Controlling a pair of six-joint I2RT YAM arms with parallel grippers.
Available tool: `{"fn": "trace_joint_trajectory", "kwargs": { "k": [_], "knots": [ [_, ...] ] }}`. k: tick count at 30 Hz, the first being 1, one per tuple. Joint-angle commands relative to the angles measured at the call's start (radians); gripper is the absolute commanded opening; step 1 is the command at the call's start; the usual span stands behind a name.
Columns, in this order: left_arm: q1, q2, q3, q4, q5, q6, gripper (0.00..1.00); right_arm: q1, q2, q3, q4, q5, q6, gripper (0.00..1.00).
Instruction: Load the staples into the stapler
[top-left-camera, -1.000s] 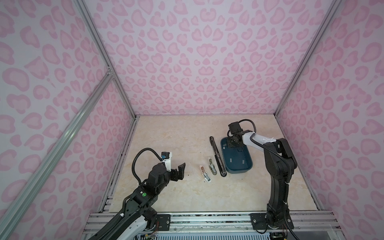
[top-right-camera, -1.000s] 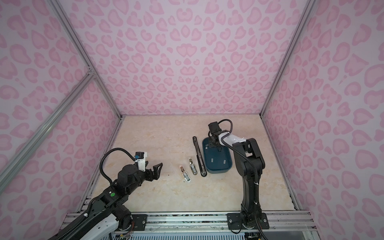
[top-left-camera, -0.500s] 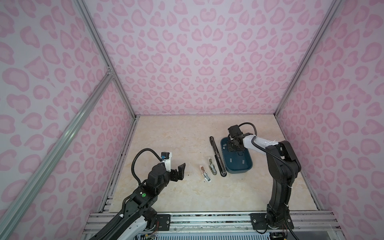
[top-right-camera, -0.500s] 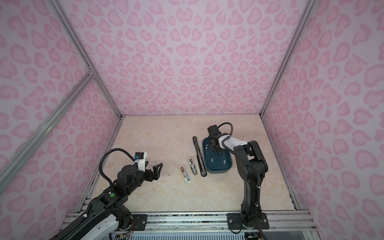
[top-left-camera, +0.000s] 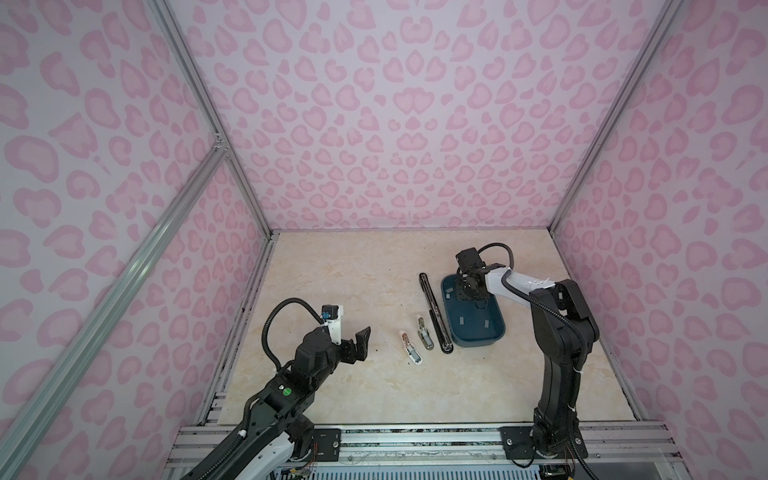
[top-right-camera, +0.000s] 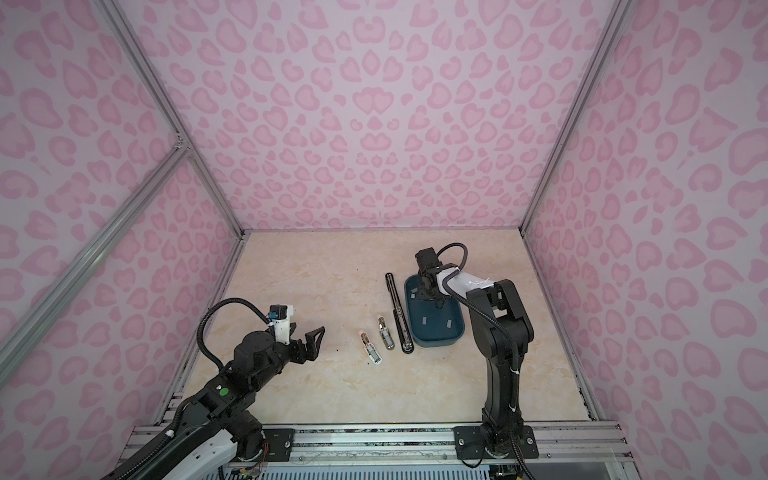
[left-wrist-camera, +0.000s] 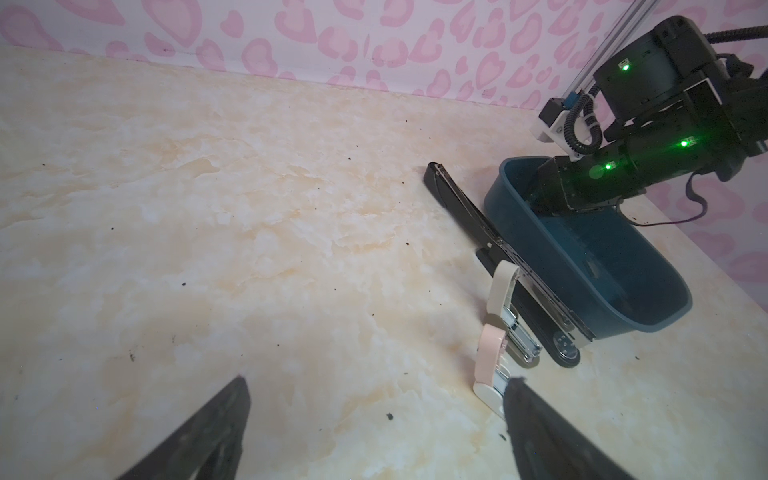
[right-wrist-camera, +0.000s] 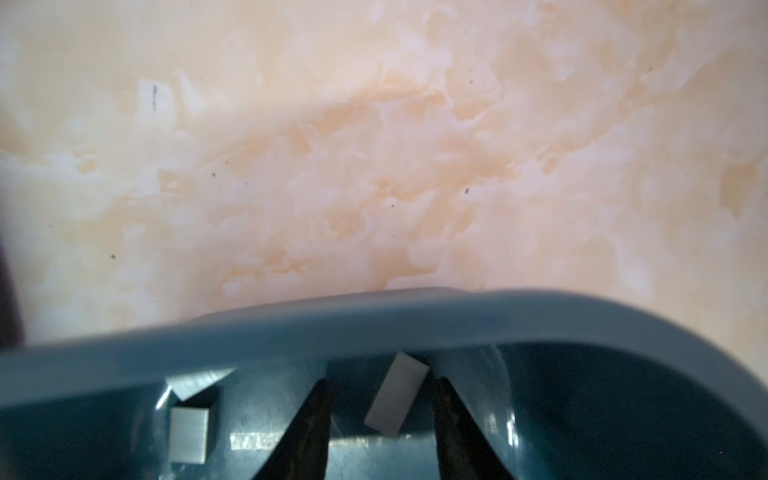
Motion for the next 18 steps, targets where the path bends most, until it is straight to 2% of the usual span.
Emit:
{"fn": "trace_joint_trajectory", "kwargs": {
  "k": [1,10,18],
  "knots": [
    [0.001,0.004,0.005,0.005,-0.004,0.001,0.96,0.001,0.018,-0.003,-0.012,-0.023,0.009,0.40],
    [0.002,0.001,0.003,0.003,-0.004,-0.001,0.96,0.002,0.036,0.002,-0.006,-0.053,0.016,0.37],
    [0.001,-0.002,0.002,0.003,-0.006,-0.001,0.96,0.012,0.030,-0.003,-0.021,-0.001,0.013,0.29]
  ]
}}
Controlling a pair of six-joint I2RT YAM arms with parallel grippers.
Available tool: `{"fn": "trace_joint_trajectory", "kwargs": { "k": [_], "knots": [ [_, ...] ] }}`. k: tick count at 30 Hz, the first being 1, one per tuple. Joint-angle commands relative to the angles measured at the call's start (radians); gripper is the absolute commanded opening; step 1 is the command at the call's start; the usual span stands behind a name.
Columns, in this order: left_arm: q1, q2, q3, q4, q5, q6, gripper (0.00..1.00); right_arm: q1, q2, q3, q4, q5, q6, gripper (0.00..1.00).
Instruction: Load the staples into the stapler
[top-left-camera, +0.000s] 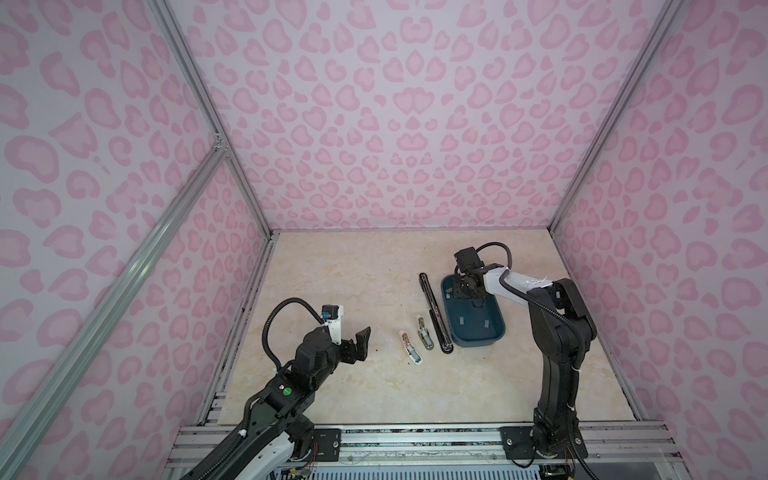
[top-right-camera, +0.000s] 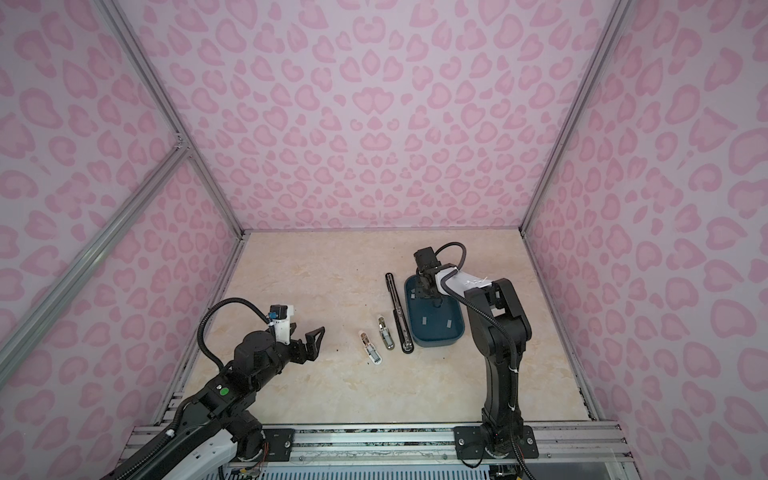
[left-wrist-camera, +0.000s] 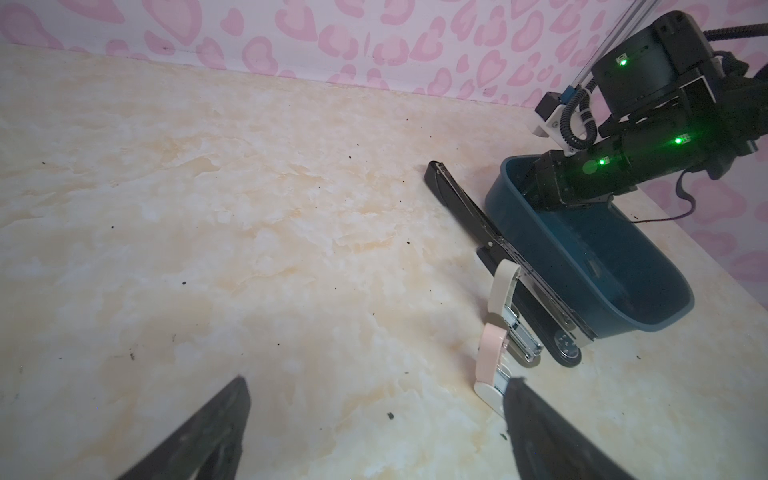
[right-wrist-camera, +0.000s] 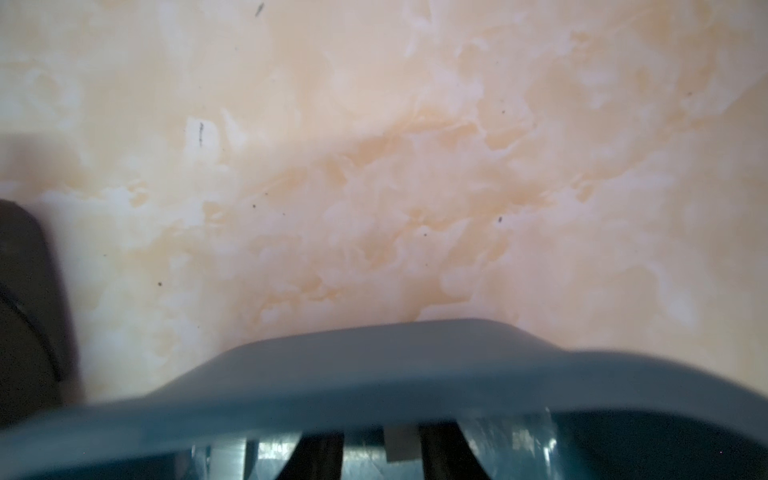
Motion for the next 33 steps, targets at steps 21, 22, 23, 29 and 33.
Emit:
{"fn": "trace_joint_trajectory", "kwargs": {
  "k": [21,22,23,29,33],
  "knots": [
    [0.001,-0.004,0.000,0.005,-0.007,-0.002,0.96,0.013,0.056,0.016,-0.085,0.067,-0.001,0.21],
    [0.001,-0.003,0.001,0.005,-0.007,-0.002,0.96,0.014,0.056,0.016,-0.085,0.068,-0.001,0.21],
    [0.001,-0.002,0.001,0.005,-0.007,-0.002,0.96,0.016,0.056,0.015,-0.085,0.067,-0.001,0.20],
    [0.001,-0.004,0.000,0.004,-0.006,-0.001,0.96,0.026,0.051,0.014,-0.092,0.073,0.005,0.18],
    [0.001,-0.005,0.001,0.005,-0.005,-0.002,0.96,0.026,0.044,0.008,-0.104,0.097,0.018,0.24]
  ]
}}
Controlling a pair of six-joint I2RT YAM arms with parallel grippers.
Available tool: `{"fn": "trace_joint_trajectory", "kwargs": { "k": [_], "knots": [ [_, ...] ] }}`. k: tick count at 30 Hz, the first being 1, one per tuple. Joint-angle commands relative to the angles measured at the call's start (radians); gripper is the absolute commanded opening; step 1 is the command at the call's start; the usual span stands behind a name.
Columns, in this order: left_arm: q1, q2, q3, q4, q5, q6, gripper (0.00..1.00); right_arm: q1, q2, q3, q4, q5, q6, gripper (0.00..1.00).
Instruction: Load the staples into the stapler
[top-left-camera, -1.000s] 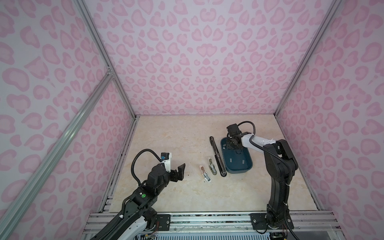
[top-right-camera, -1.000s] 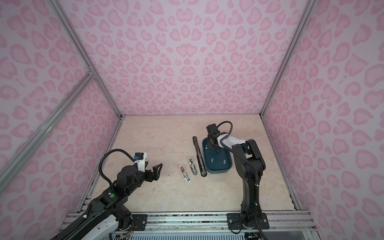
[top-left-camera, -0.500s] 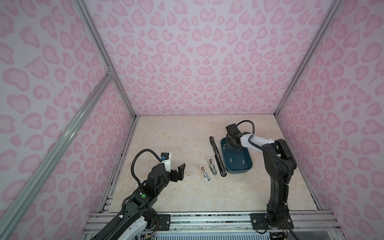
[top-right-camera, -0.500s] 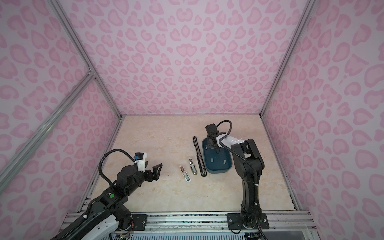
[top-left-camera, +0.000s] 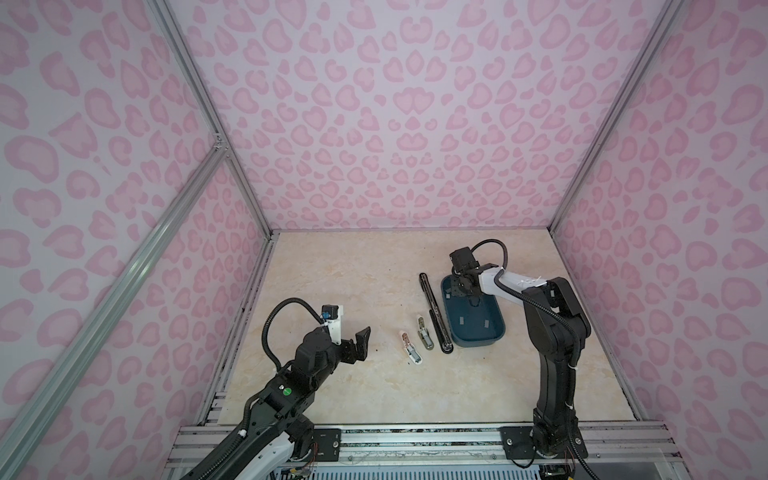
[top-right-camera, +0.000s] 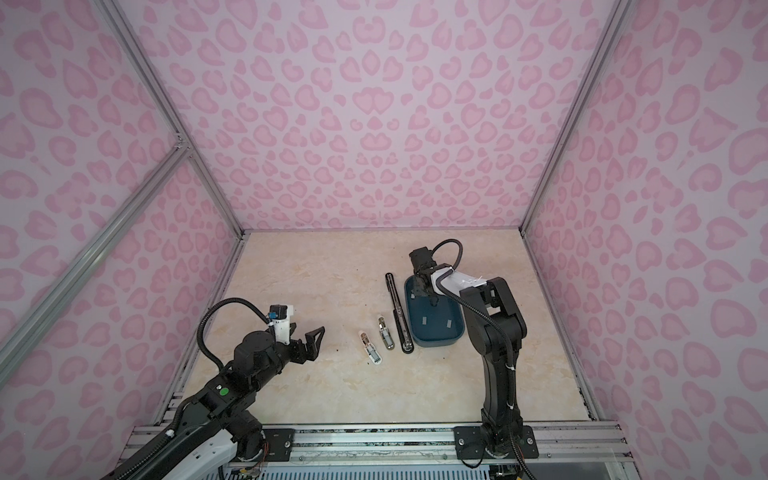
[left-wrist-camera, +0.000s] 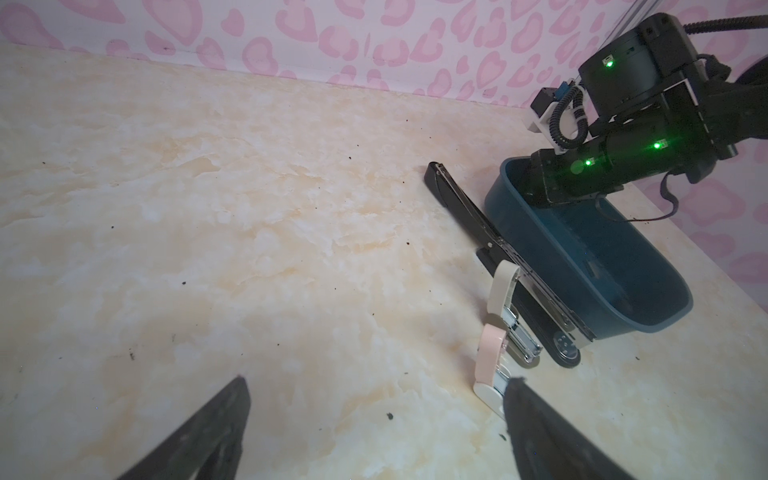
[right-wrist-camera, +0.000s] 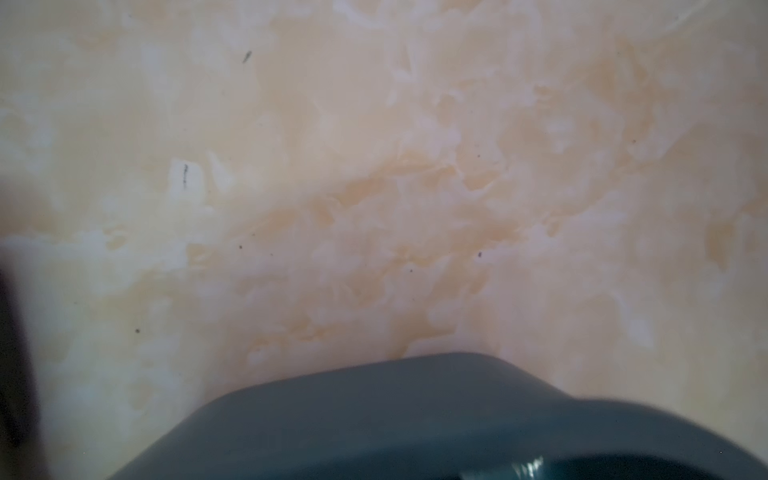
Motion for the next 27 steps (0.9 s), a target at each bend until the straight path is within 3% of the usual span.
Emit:
{"fn": "trace_joint_trajectory", "kwargs": {
  "k": [1,8,18,27],
  "knots": [
    [0.001,-0.003,0.000,0.005,-0.005,0.001,0.96,0.004,0.010,-0.020,-0.121,-0.003,0.009,0.25],
    [0.001,-0.004,0.000,0.007,-0.003,0.002,0.96,0.005,-0.003,-0.045,-0.111,-0.016,0.024,0.26],
    [0.001,-0.004,0.000,0.006,-0.005,0.001,0.96,0.007,0.012,-0.041,-0.099,-0.050,0.027,0.14],
    [0.001,-0.003,0.000,0.007,-0.004,0.001,0.96,0.009,-0.051,-0.051,-0.093,-0.077,0.027,0.13]
  ]
}}
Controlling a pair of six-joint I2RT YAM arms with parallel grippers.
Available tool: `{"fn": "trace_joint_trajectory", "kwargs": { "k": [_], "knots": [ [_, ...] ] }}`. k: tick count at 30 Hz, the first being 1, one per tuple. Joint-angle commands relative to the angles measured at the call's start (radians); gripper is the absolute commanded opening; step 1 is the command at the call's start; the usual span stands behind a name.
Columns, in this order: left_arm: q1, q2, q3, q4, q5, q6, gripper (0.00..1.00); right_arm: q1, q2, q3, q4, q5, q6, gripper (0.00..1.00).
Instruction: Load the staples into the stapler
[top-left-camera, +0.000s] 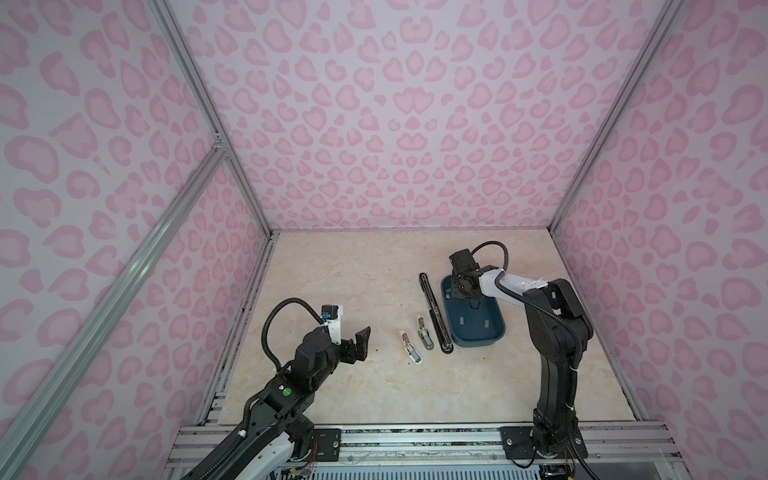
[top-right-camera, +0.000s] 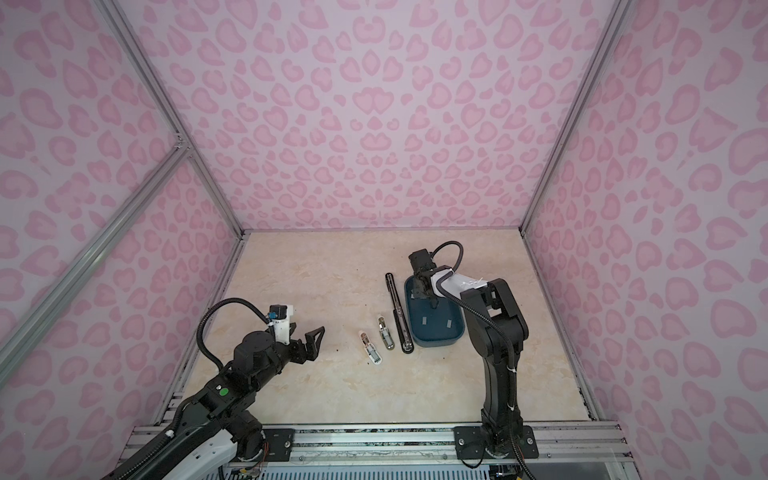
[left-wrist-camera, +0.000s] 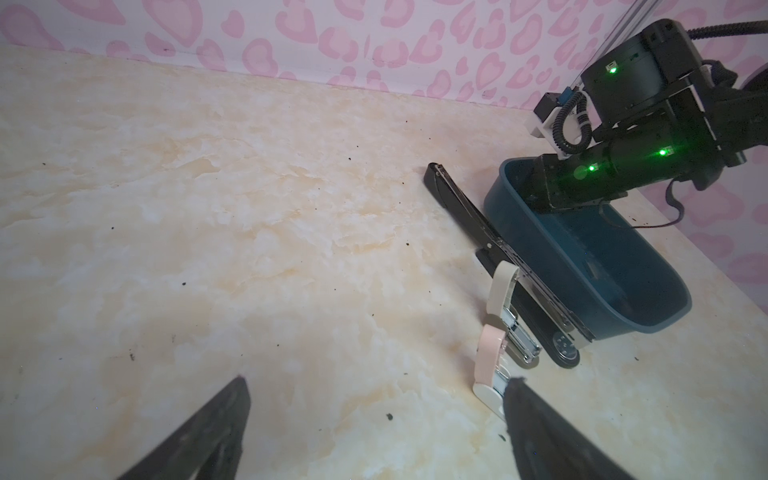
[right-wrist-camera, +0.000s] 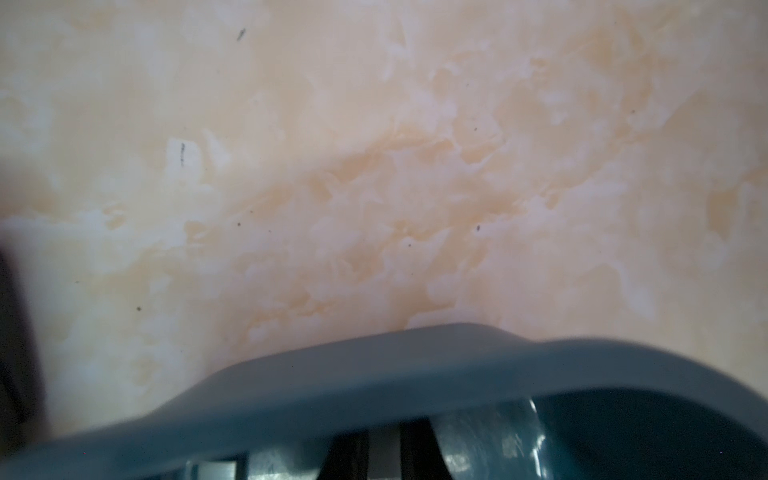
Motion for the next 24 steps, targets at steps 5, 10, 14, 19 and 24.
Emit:
{"fn": "trace_joint_trajectory", "kwargs": {
  "k": [5,10,14,19,24],
  "knots": [
    [0.001,-0.003,0.003,0.003,0.006,0.004,0.96,0.030,-0.152,-0.080,-0.050,-0.059,-0.021,0.12],
    [0.001,-0.022,-0.007,0.006,0.009,0.003,0.96,0.081,-0.330,-0.194,0.012,-0.065,-0.063,0.12],
    [0.001,-0.029,-0.011,0.007,0.009,0.001,0.96,0.148,-0.456,-0.284,0.057,-0.070,-0.089,0.12],
    [0.001,-0.024,-0.010,0.009,0.016,0.001,0.96,0.279,-0.540,-0.356,0.081,-0.096,-0.078,0.12],
    [0.001,-0.022,-0.011,0.010,0.021,-0.001,0.96,0.376,-0.540,-0.414,0.126,-0.097,-0.009,0.12]
  ]
}}
